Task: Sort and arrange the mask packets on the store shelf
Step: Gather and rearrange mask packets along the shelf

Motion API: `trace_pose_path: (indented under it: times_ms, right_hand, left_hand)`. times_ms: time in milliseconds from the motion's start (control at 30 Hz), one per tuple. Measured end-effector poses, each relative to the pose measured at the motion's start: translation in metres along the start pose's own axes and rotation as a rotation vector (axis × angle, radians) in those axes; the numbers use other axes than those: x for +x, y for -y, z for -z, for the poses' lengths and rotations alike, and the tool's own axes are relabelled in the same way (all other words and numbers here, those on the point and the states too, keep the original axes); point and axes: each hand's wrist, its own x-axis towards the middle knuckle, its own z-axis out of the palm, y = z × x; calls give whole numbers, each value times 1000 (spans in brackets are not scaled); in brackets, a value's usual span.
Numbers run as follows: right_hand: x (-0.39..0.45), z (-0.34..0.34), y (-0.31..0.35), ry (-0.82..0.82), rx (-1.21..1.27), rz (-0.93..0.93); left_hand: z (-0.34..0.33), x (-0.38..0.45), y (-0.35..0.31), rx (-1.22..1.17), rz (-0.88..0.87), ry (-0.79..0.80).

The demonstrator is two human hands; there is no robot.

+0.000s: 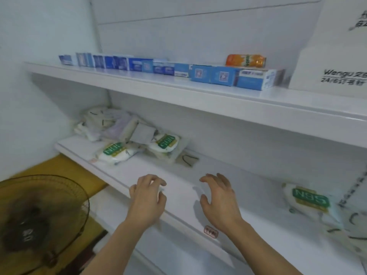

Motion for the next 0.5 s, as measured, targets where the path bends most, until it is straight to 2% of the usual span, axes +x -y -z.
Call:
trace_pose_path:
  times_ms: [200, 300, 433, 500]
  right_hand:
    - [83, -60, 32, 28, 65, 16]
    - [121, -87, 49, 33, 115, -22]
    - [166, -120, 71, 66, 164, -46]
    - [181, -136, 79, 56, 208, -117]
  left_hand:
    - [3, 58, 67, 21, 39, 4]
    - [5, 85, 100, 18, 76, 21]
    - [10, 119, 144, -34, 95, -40]
    - [12, 135, 162, -29, 103, -53]
